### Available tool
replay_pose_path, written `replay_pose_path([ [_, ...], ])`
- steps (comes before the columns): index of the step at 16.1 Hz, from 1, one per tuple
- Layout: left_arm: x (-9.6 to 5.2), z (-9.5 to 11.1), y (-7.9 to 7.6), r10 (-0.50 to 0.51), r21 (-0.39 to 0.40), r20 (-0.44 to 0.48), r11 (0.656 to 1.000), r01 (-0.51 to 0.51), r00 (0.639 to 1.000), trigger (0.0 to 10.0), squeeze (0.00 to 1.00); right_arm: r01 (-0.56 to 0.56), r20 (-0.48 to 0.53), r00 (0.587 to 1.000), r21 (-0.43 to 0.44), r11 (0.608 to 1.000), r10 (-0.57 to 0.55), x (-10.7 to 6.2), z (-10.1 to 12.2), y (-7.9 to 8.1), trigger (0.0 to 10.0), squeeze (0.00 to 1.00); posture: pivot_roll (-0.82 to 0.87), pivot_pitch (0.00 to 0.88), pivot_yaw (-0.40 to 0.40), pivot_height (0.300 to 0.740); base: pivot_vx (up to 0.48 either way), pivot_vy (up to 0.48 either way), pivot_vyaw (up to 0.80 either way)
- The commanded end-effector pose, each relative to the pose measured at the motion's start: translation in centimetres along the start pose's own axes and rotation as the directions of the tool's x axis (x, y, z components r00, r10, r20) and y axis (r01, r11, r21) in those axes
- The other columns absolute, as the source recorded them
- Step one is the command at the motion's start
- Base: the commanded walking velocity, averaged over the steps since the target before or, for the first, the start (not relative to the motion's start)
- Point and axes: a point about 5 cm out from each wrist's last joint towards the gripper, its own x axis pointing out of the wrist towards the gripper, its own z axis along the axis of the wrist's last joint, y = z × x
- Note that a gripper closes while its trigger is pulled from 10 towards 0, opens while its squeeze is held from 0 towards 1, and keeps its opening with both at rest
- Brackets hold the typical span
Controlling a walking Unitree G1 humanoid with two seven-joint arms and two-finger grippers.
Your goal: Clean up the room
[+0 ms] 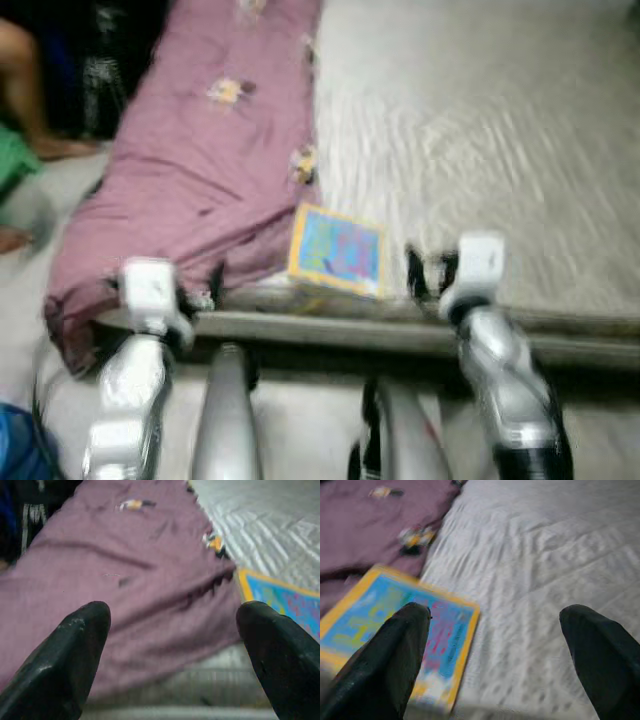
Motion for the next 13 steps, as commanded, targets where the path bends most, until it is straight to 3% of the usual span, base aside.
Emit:
replay_pose_path([
  [1,0.45,1.09,0.23,0.007,0.022,0.040,1.000,-0.008,0.999,10.0,0.00,0.009,0.021,1.000,-0.011,1.000,-0.009,0.21,0.63,-0.28,10.0,0.00,0.04,0.160,-0.052,0.613,0.000,0.000,0.00],
  [13,0.50,1.19,0.20,-0.026,0.026,0.047,0.999,0.025,0.999,10.0,0.00,-0.006,0.009,1.000,-0.002,1.000,0.006,0.15,0.18,0.47,10.0,0.00,0.08,0.172,-0.045,0.613,0.000,0.000,0.00],
])
